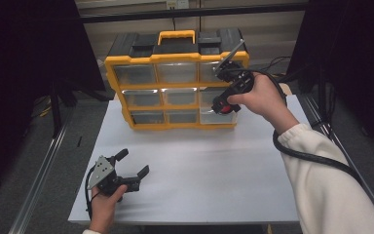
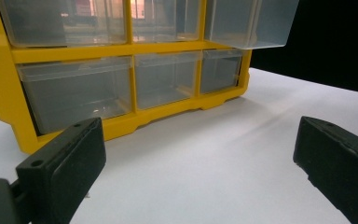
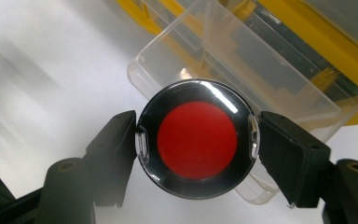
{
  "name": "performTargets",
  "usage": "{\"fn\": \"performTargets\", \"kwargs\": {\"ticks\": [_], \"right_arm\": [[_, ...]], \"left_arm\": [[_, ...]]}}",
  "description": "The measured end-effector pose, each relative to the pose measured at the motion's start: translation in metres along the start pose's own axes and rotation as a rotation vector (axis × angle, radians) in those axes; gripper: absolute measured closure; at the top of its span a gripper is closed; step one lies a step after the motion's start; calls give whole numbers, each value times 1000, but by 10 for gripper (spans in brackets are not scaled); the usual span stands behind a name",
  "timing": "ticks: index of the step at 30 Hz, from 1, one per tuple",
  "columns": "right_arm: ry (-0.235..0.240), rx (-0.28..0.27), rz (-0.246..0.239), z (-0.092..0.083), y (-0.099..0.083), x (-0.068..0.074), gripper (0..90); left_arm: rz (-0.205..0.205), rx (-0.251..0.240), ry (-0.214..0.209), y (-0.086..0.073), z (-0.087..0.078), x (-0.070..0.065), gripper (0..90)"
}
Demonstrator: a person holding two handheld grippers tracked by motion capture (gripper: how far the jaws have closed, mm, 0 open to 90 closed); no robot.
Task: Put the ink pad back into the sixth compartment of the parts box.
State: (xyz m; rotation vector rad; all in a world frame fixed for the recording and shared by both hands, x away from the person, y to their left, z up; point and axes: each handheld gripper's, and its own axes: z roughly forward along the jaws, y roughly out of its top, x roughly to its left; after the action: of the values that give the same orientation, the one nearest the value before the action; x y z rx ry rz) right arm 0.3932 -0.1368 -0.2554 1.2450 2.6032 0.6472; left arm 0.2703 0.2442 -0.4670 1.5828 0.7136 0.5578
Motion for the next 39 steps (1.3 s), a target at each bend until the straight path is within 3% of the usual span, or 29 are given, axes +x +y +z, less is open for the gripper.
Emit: {"fn": "performTargets", "kwargs": {"ticks": [13, 39], "right_arm": [[-20, -2, 18, 4, 3, -8, 305], [-48, -7, 8, 11, 14, -14, 305]], "left_arm": [[-15, -10, 1, 0, 0, -1, 23], [-18, -12, -5, 0, -1, -1, 23]]}}
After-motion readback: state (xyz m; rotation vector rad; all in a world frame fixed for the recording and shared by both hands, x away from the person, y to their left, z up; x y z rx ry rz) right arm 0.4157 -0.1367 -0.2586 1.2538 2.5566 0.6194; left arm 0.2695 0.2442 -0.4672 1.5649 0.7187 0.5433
